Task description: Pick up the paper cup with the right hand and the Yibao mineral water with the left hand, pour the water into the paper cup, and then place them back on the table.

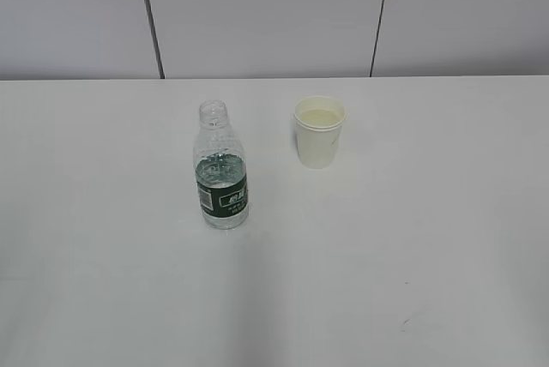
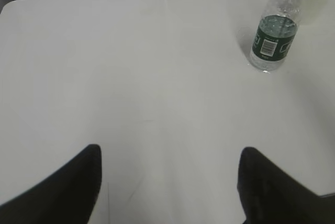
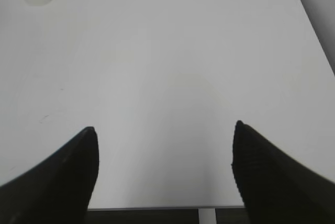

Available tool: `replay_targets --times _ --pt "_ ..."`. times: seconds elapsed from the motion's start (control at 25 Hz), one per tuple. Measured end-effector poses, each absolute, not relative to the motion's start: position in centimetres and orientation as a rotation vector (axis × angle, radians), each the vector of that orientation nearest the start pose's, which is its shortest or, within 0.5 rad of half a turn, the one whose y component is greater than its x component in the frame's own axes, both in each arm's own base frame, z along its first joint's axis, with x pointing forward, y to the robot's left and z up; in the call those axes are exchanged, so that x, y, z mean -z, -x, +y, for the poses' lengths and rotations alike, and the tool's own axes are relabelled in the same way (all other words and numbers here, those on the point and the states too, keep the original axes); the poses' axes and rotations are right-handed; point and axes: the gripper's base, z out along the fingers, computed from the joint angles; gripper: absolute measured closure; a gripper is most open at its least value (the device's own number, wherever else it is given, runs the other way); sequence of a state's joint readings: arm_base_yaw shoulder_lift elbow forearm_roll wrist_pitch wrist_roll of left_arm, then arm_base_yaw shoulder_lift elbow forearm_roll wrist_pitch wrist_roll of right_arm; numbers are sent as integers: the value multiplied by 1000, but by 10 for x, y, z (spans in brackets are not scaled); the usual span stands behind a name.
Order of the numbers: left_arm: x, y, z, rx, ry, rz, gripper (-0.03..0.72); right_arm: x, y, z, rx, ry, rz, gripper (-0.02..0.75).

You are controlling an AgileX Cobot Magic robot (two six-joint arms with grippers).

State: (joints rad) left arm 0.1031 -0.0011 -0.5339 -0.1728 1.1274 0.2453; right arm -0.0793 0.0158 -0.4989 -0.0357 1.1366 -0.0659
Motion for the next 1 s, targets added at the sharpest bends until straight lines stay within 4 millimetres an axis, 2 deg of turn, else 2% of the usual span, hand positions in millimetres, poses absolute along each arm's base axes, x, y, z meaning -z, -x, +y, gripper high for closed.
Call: replay_targets --times 0.12,1.0 --pt "-282 11 -15 -7 -165 2057 189 -271 11 -2 130 -13 2110 150" --pt "-282 11 -15 7 -186 2055 189 -270 11 -1 125 -11 2113 150"
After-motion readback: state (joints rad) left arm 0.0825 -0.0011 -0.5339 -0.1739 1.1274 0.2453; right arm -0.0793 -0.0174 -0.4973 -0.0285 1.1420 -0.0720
